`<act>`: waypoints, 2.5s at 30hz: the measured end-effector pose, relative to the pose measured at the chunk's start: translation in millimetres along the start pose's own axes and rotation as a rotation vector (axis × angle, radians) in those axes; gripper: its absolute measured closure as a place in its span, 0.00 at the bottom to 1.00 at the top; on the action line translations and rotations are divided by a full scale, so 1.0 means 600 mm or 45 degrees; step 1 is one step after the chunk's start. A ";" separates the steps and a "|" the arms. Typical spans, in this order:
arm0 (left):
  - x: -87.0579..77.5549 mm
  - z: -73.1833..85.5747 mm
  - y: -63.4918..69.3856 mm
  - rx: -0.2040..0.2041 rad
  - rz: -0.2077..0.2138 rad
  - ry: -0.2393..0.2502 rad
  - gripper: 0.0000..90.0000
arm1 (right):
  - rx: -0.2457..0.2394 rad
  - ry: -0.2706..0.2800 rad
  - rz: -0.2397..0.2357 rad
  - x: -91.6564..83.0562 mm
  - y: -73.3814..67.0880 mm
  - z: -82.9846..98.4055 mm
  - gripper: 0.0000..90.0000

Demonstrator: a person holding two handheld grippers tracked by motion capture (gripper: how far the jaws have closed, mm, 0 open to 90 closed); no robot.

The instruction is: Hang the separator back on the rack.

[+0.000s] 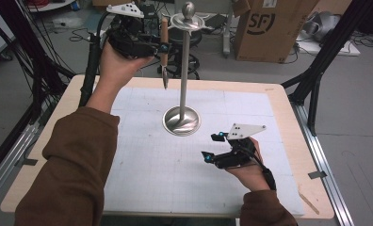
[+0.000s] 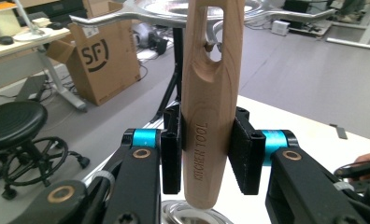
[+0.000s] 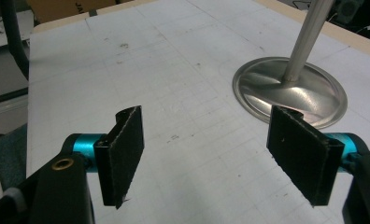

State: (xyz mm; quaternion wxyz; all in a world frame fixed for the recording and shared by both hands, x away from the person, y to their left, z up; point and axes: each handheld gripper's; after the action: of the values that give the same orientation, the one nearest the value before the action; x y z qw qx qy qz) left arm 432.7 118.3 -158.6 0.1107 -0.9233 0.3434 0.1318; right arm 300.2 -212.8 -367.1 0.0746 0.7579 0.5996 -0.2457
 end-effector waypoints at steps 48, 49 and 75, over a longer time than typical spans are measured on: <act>-0.043 0.124 -0.037 -0.137 0.051 0.025 0.30 | 0.018 0.002 0.010 -0.001 0.001 0.004 0.30; -0.046 0.127 -0.036 -0.136 0.055 0.028 0.30 | 0.016 0.001 0.011 -0.001 0.002 0.004 0.30; -0.100 0.197 -0.009 -0.114 0.146 0.068 0.19 | 0.025 0.009 0.009 -0.003 0.007 0.005 0.30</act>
State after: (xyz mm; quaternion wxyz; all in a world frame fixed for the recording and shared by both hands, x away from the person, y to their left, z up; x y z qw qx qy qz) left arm 372.9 193.5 -250.3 0.0523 -0.9093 0.3923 0.1286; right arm 303.3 -216.6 -369.8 0.0660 0.7615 0.5949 -0.2486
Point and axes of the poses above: each handheld gripper's, and its own axes: x roughly forward along the jaws, z roughly out of its underside, y roughly to its right, and after that the axes turned 15 degrees about -z, right-handed
